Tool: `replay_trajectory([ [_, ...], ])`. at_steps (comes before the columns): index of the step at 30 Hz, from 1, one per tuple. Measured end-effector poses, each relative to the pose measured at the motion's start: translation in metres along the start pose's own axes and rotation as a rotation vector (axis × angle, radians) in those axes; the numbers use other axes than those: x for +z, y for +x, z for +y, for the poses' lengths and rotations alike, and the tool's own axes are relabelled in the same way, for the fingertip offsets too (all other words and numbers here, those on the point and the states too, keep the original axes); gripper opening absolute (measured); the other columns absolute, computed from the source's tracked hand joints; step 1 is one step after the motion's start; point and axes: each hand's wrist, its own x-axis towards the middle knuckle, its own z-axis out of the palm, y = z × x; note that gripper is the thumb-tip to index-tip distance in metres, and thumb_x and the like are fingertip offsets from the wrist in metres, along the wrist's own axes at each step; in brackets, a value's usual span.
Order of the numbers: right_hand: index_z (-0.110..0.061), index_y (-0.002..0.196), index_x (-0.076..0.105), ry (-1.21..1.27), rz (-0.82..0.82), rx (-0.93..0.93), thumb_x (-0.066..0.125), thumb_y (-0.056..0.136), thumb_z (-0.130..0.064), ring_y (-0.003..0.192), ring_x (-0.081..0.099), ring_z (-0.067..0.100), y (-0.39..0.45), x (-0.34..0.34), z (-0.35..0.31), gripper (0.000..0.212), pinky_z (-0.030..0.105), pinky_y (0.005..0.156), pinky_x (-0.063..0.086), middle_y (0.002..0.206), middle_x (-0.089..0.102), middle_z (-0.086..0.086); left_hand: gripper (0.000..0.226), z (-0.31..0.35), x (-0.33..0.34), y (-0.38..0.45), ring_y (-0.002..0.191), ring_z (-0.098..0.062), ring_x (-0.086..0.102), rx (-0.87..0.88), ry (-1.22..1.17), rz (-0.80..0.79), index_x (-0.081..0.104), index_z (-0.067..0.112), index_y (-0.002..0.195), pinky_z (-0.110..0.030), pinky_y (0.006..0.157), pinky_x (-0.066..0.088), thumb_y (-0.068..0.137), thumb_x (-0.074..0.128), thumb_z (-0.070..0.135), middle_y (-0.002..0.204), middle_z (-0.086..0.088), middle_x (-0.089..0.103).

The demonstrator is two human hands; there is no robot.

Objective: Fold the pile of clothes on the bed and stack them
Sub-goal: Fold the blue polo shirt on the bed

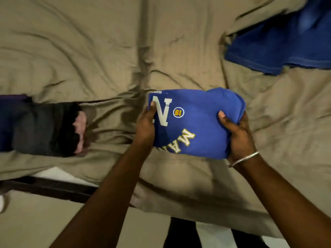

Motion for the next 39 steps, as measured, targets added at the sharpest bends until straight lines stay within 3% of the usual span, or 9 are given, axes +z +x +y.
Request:
replay_trajectory([
  [5, -0.006, 0.139, 0.045, -0.004, -0.122, 0.089, 0.088, 0.067, -0.037, 0.121, 0.059, 0.032, -0.006, 0.154, 0.044, 0.089, 0.055, 0.103, 0.046, 0.134, 0.060, 0.015, 0.035, 0.052, -0.148, 0.021, 0.101, -0.026, 0.069, 0.070, 0.071, 0.260, 0.073, 0.016, 0.100, -0.045, 0.095, 0.053, 0.097, 0.053, 0.045, 0.101, -0.006, 0.075],
  [9, -0.008, 0.129, 0.045, 0.027, -0.227, 0.188, 0.073, 0.066, -0.011, 0.110, 0.065, 0.024, -0.015, 0.267, 0.081, 0.069, 0.048, 0.100, 0.050, 0.120, 0.066, 0.008, 0.033, 0.100, -0.262, 0.030, 0.092, -0.023, 0.071, 0.174, 0.150, 0.494, 0.071, 0.017, 0.093, -0.038, 0.088, 0.056, 0.092, 0.057, 0.047, 0.096, -0.005, 0.074],
  [15, -0.016, 0.110, 0.045, -0.008, -0.337, 0.264, 0.073, 0.044, -0.008, 0.099, 0.065, 0.023, -0.041, 0.380, 0.136, 0.072, 0.047, 0.094, 0.053, 0.108, 0.064, 0.006, 0.042, 0.131, -0.391, 0.057, 0.093, -0.025, 0.068, 0.177, 0.335, 0.643, 0.071, 0.017, 0.084, -0.041, 0.084, 0.051, 0.081, 0.060, 0.058, 0.095, -0.004, 0.073],
  [18, -0.017, 0.110, 0.046, -0.010, -0.277, 0.294, 0.079, 0.037, -0.021, 0.111, 0.063, 0.034, -0.042, 0.395, 0.168, 0.081, 0.055, 0.098, 0.050, 0.124, 0.061, 0.017, 0.043, 0.119, -0.411, 0.062, 0.105, -0.027, 0.057, 0.119, 0.666, 0.762, 0.061, 0.006, 0.111, -0.033, 0.084, 0.039, 0.096, 0.053, 0.046, 0.111, -0.009, 0.062],
  [21, -0.023, 0.106, 0.043, -0.160, -0.222, 0.325, 0.080, 0.052, -0.028, 0.112, 0.061, 0.031, -0.043, 0.393, 0.184, 0.066, 0.049, 0.098, 0.050, 0.125, 0.059, 0.015, 0.064, 0.099, -0.392, 0.052, 0.142, -0.026, 0.033, 0.337, 0.955, 0.902, 0.034, 0.011, 0.148, -0.040, 0.109, 0.030, 0.096, 0.049, 0.044, 0.154, -0.009, 0.036],
  [24, -0.015, 0.115, 0.050, -0.547, -0.132, 0.208, 0.070, 0.083, -0.025, 0.104, 0.059, 0.029, -0.042, 0.385, 0.180, 0.039, 0.032, 0.084, 0.043, 0.116, 0.062, 0.009, 0.066, 0.083, -0.359, 0.054, 0.151, -0.016, 0.013, 0.440, 1.113, 0.646, 0.023, 0.030, 0.155, -0.047, 0.118, 0.013, 0.097, 0.037, 0.057, 0.163, 0.009, 0.018],
  [29, -0.014, 0.104, 0.070, -0.829, -0.290, 0.229, 0.068, 0.066, -0.067, 0.102, 0.064, 0.030, -0.030, 0.362, 0.180, 0.066, 0.044, 0.093, 0.050, 0.103, 0.071, 0.009, 0.059, 0.066, -0.351, 0.067, 0.152, -0.016, 0.002, 0.235, 1.201, 0.458, 0.016, 0.043, 0.154, -0.053, 0.120, -0.001, 0.099, 0.030, 0.060, 0.164, 0.015, 0.009],
  [34, -0.020, 0.086, 0.067, -0.682, -0.253, 0.129, 0.070, 0.088, -0.030, 0.078, 0.066, 0.018, -0.010, 0.308, 0.166, 0.011, 0.039, 0.080, 0.056, 0.081, 0.071, 0.001, 0.078, 0.082, -0.319, 0.056, 0.151, -0.016, 0.010, 0.273, 1.083, 0.446, 0.030, 0.026, 0.152, -0.054, 0.118, -0.002, 0.088, 0.037, 0.070, 0.161, 0.006, 0.024],
  [39, -0.017, 0.097, 0.069, -0.881, 0.047, -0.196, 0.065, 0.083, -0.010, 0.084, 0.064, 0.022, 0.034, 0.201, 0.114, 0.015, 0.030, 0.083, 0.050, 0.097, 0.068, 0.007, 0.076, 0.077, -0.204, 0.038, 0.147, -0.016, 0.023, 0.525, 1.106, 0.255, 0.042, 0.024, 0.145, -0.048, 0.120, 0.007, 0.082, 0.038, 0.066, 0.155, 0.006, 0.037],
])
